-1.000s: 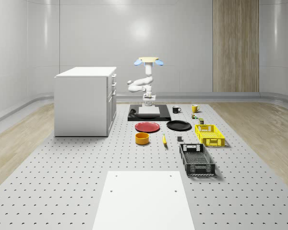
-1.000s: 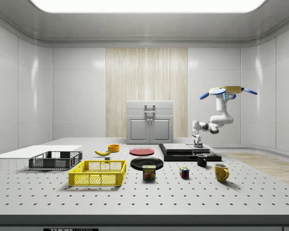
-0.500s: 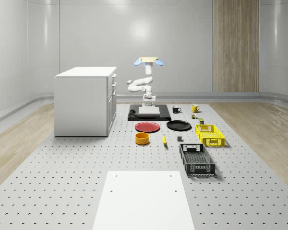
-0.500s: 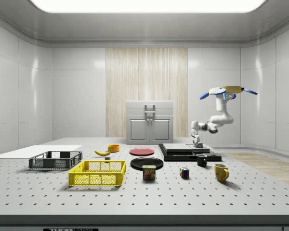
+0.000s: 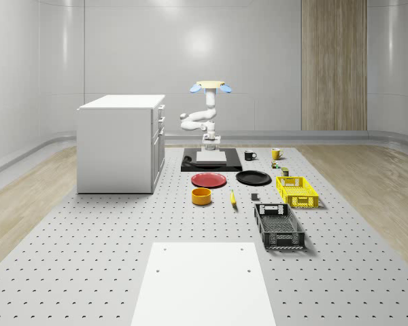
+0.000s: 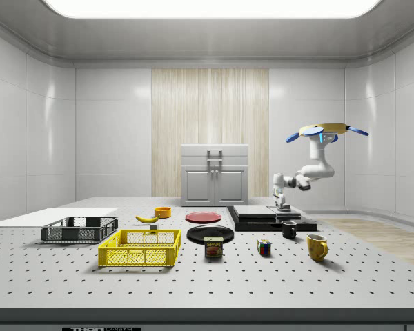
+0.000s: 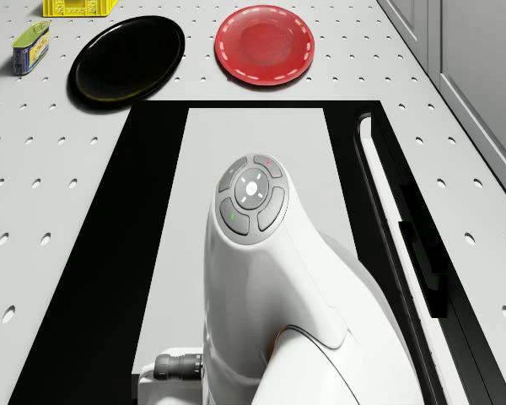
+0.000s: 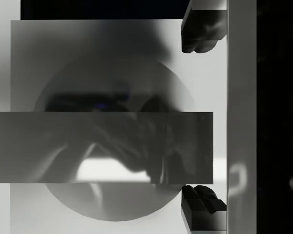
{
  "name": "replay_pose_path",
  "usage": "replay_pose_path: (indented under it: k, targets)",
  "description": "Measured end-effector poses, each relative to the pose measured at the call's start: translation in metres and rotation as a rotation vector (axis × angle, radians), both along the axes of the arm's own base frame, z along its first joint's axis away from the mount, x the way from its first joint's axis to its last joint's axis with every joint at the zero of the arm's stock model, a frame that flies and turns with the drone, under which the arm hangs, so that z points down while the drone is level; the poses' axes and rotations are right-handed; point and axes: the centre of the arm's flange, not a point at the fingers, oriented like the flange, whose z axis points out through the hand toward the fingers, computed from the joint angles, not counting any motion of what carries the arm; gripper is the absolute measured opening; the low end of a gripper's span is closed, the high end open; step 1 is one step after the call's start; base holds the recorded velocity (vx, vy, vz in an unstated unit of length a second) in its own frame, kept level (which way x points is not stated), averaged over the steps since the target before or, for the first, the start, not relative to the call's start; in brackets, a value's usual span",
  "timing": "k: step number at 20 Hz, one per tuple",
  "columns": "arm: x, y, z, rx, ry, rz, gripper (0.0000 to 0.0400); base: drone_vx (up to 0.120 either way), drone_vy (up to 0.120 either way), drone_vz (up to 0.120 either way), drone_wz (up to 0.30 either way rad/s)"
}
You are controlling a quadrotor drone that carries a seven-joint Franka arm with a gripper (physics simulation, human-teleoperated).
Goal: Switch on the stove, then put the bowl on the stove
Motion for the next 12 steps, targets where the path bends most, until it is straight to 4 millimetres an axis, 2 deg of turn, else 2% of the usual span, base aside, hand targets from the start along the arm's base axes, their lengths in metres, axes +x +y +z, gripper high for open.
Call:
replay_pose_path:
  k: [12]
  targets:
    - [0.0007,0.0036,0.0049,0.0,0.0,0.0,0.04,0.0,0.0,0.0,0.0]
